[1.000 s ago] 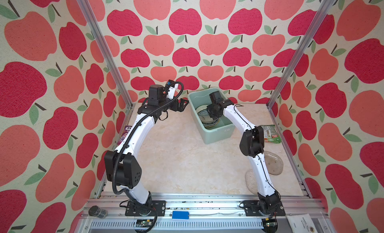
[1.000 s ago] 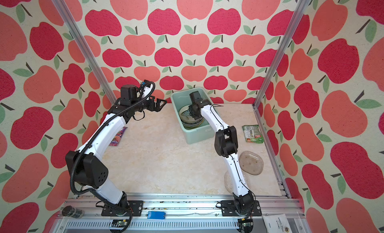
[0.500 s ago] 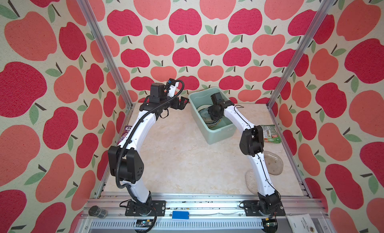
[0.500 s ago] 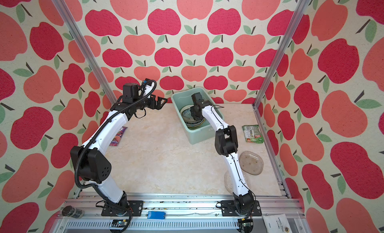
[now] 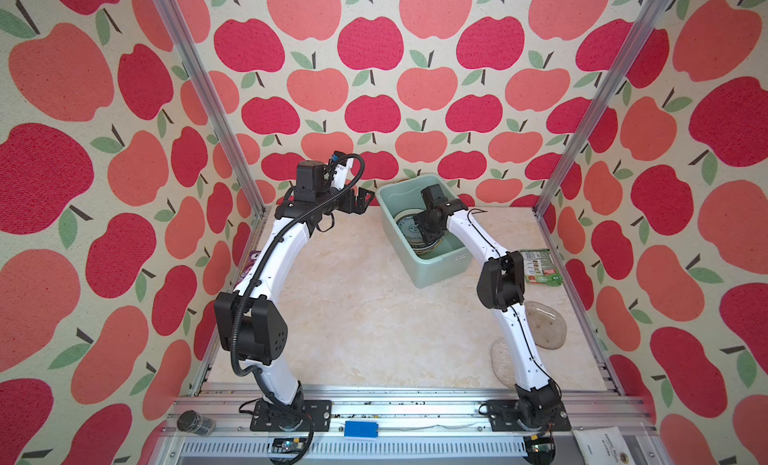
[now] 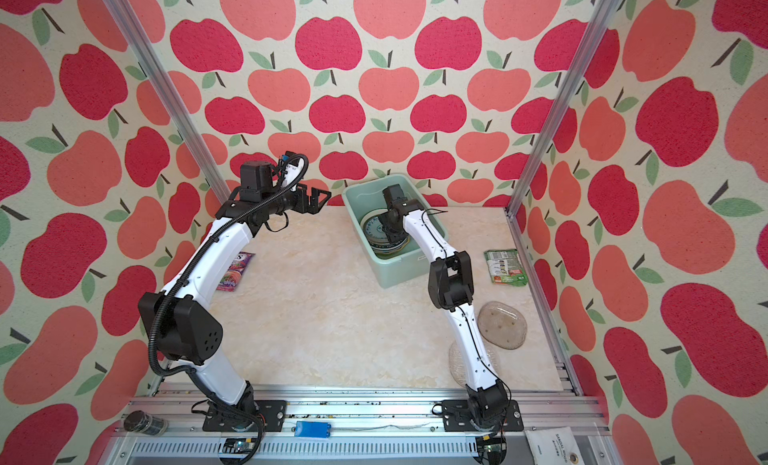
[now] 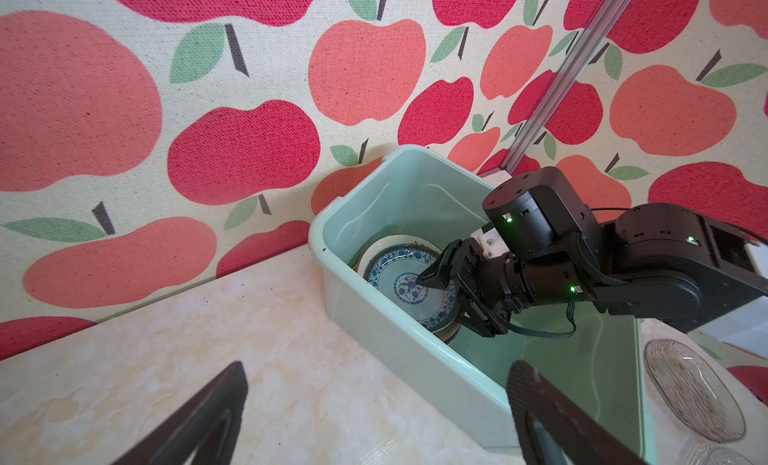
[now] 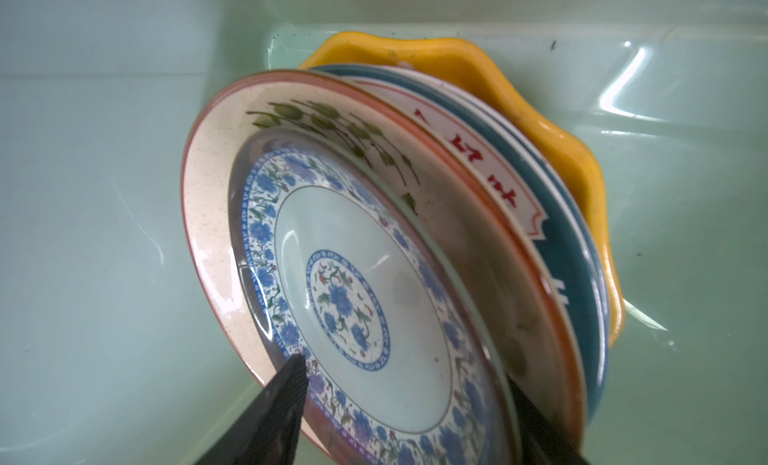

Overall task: Place the plates into the plastic bin on the countertop
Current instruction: 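Open the right gripper to release the plate in the bin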

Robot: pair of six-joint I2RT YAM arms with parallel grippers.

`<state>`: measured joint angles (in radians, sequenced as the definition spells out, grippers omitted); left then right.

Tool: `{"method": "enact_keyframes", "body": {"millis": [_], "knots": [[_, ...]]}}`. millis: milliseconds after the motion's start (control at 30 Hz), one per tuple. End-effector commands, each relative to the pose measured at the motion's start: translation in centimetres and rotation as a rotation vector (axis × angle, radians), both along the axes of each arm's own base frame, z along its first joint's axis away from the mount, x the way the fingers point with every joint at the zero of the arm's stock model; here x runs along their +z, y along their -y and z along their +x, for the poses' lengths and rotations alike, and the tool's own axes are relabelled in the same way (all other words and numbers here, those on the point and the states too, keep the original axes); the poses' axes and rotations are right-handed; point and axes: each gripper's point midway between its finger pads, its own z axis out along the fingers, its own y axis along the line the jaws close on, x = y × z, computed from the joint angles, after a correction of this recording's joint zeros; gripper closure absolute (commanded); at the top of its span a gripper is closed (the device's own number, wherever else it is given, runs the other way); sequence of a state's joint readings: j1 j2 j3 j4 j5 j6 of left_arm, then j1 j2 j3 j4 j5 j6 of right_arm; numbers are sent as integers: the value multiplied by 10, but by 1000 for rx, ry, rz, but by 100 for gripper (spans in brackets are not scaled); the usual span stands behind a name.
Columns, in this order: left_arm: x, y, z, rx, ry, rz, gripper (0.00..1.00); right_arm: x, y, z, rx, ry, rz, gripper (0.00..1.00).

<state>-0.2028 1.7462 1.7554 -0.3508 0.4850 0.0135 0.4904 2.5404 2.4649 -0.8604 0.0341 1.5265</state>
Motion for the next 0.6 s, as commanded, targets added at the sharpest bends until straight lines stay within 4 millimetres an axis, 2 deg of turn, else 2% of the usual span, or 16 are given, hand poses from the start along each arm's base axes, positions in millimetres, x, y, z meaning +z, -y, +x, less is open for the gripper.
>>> {"method": "enact_keyframes", "body": {"millis": [0, 100, 133, 333, 567], "knots": [[-2, -3, 5, 20, -18, -1, 1, -6, 28, 3, -21, -30, -63, 26], [-2, -6, 4, 30, -16, 6, 1, -3, 31, 0, -2, -31, -82, 14], [-1, -6, 3, 31, -13, 8, 1, -2, 31, 0, 2, -32, -87, 1], [1, -10, -1, 40, -1, 15, 1, 20, 28, 4, 46, 40, -109, 1], [10, -19, -14, 70, 32, 23, 1, 75, 25, 7, 103, 189, -172, 1]]}}
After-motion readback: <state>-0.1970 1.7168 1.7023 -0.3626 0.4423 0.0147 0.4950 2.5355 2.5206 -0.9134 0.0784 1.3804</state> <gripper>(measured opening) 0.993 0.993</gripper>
